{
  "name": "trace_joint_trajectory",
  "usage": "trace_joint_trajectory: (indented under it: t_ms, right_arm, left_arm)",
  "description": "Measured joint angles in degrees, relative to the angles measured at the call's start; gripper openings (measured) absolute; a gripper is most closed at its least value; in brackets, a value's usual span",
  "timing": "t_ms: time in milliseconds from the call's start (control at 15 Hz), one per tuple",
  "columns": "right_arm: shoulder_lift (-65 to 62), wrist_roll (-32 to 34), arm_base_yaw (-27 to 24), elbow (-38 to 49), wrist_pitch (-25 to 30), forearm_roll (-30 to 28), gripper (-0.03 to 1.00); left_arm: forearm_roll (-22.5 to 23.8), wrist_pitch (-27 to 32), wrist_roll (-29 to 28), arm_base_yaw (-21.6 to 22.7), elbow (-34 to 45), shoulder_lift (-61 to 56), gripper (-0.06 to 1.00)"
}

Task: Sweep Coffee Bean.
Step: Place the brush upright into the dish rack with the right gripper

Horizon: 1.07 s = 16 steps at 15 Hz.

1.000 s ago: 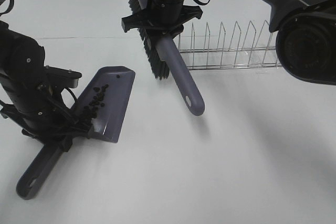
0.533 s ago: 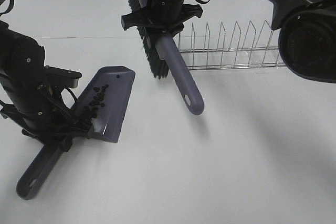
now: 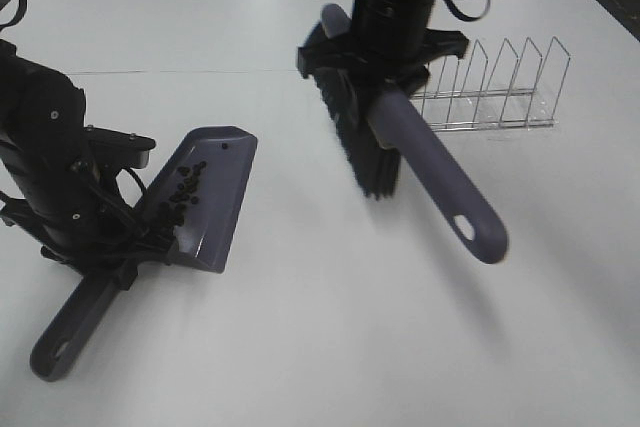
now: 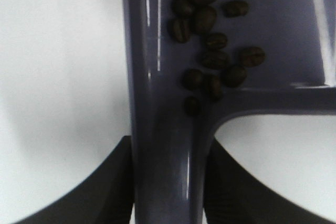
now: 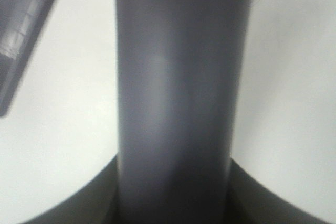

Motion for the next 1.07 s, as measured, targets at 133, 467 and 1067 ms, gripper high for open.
trace_joint_trajectory:
  t_ms: [133, 467, 1067]
  right_arm:
    - [-3.44, -0.17, -5.16, 9.63, 0.40, -0.06, 0.29]
    - [-4.53, -2.75, -12.61, 14.55, 0.40, -0.46, 0.29]
    - [1.20, -3.21, -17.53, 14.50, 0.34, -3.72, 0.29]
  left_arm:
    - [0.00, 0.00, 0.00, 0.00, 0.00, 0.00, 0.33]
    - [0.00, 0.06, 0.00, 0.00, 0.00, 0.00, 0.33]
    - [-0.74, 2.01, 0.00, 0.00, -0.11, 0.00, 0.33]
